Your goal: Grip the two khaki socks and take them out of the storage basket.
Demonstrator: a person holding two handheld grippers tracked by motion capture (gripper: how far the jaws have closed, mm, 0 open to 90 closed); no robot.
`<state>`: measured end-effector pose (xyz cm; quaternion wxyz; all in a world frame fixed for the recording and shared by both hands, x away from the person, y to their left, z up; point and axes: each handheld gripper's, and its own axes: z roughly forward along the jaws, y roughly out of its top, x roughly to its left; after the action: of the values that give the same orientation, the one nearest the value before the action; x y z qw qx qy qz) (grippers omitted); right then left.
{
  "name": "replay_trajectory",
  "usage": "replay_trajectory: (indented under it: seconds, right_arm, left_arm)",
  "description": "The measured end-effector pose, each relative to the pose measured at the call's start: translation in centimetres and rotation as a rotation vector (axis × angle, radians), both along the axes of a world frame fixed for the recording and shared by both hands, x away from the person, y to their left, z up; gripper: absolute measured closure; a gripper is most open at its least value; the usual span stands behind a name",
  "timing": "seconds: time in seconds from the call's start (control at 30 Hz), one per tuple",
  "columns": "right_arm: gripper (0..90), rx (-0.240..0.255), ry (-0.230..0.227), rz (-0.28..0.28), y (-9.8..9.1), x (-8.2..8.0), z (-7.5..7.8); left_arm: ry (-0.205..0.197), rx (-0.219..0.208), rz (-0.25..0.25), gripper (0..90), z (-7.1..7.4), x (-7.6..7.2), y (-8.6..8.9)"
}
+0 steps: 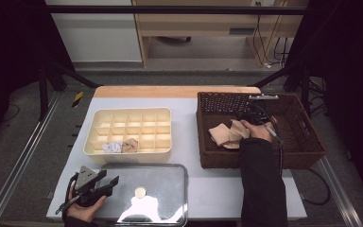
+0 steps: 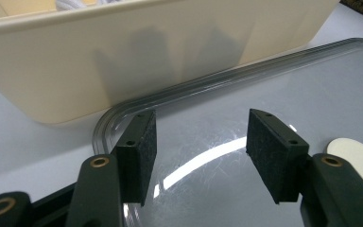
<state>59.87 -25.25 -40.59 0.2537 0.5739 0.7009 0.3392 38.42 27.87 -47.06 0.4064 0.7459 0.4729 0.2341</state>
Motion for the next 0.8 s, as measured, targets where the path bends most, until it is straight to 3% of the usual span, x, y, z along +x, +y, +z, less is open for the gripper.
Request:
replay_trajectory:
  seconds: [0.2,0.43,0.8]
  right_arm:
    - [45.0,-0.033,0.062,0.002,0.2,0.3,-1.0]
    - [49.7,-0.042,0.118,-0.018,0.0,0.6,-1.6]
    - [58.9,-0.048,0.247,-0.030,-0.3,1.0,-2.4]
  left_arm:
    - [0.004,0.011,-0.013,44.0,-0.1,0.0,-0.1]
    - [0.002,0.010,-0.016,44.7,-0.1,0.0,-0.1]
    - [-0.003,0.015,-0.019,45.9,0.0,0.0,-0.1]
